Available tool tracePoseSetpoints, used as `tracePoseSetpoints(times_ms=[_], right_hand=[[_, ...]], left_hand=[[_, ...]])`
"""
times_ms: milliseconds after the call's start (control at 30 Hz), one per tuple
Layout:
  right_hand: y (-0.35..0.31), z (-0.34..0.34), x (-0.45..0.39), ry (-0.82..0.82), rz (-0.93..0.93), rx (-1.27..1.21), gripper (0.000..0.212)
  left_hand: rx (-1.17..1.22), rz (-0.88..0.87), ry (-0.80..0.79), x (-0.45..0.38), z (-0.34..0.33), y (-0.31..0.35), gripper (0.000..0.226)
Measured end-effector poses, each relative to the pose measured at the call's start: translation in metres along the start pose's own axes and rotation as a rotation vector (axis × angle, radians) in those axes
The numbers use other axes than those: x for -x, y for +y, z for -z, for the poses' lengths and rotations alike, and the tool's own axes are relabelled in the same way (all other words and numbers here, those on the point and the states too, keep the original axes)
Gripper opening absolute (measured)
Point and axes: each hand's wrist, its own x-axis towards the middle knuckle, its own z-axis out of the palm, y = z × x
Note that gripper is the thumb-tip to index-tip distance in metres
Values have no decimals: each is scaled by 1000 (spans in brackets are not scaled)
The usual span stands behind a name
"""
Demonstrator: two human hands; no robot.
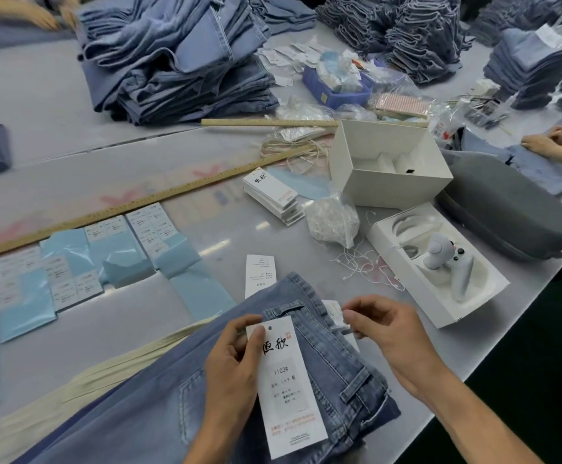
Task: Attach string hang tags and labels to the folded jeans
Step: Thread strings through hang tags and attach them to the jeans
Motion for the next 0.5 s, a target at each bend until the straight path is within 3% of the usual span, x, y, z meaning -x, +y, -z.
tracePoseSetpoints(times_ms=[200,300,500], right_hand=[[-21,-64,38,-46,314,353,18],[-16,-88,46,-28,349,391,28],[-4,-95,51,105,377,512,19]], left_hand=[[27,-26,82,12,0,2,22],[87,-32,106,18,2,6,22],[193,-2,111,26,4,6,16]])
